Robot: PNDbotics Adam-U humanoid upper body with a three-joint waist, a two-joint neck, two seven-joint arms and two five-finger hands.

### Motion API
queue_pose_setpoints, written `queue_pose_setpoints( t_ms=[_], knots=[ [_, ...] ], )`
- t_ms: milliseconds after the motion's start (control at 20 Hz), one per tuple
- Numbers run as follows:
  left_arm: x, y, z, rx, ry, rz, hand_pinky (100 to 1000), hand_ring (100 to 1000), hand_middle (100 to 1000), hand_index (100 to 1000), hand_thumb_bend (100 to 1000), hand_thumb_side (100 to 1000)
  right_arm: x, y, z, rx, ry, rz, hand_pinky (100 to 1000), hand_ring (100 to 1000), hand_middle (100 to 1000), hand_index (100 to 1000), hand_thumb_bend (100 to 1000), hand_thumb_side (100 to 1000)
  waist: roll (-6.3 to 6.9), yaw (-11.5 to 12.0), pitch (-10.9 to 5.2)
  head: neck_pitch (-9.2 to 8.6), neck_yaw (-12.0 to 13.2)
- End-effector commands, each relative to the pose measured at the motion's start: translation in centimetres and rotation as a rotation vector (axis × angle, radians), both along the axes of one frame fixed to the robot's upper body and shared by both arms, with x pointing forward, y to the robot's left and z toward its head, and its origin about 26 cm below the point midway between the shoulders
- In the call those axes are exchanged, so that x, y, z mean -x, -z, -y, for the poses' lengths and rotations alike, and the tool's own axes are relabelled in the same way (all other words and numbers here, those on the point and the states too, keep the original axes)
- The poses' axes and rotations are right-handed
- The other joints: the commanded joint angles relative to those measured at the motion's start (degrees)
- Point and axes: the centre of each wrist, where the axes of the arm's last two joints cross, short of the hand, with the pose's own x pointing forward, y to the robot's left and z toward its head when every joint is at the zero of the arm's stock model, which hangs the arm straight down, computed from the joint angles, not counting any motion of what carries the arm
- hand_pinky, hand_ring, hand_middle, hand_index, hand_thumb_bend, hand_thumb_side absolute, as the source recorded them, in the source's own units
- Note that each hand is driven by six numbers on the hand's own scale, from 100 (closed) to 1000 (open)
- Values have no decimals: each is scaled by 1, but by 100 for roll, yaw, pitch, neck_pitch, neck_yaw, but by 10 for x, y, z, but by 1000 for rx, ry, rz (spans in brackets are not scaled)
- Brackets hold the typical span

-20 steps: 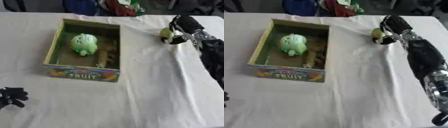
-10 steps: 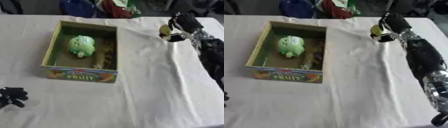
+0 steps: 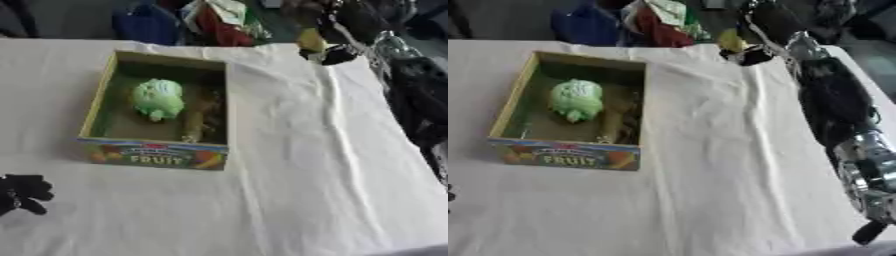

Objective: Pick up objects on the table and place them in the box.

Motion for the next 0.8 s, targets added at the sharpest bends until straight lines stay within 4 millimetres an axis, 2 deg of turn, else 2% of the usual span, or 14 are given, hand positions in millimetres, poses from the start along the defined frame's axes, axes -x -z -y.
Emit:
queue_pose_setpoints(
  t_ms=[50, 150, 400, 600, 800],
  knots=[
    [0, -6, -3, -10, 0, 14, 591, 690, 673, 818, 293, 1000, -5, -31, -21, 21, -124, 56, 564, 568, 278, 365, 412, 342, 13, -2, -134, -54, -46],
    [0, -6, -3, -9, 6, 14, 591, 691, 673, 818, 294, 1000, -11, -33, -38, 24, -187, 33, 559, 565, 280, 369, 360, 319, 17, 11, -148, -56, -74],
    [-1, -7, -1, -6, 16, 13, 592, 692, 674, 818, 293, 1000, -24, -31, -79, 64, -318, -58, 576, 589, 318, 401, 309, 344, 25, 69, -155, -72, -143],
    [-1, -7, 0, -5, 24, 13, 592, 692, 674, 818, 292, 1000, -32, -24, -116, 106, -381, -104, 579, 596, 339, 422, 289, 345, 29, 131, -151, -81, -203],
    [-1, -7, 2, -2, 30, 13, 592, 692, 673, 818, 290, 1000, -36, -15, -144, 139, -424, -144, 595, 624, 422, 493, 303, 354, 43, 169, -148, -103, -246]
  ],
)
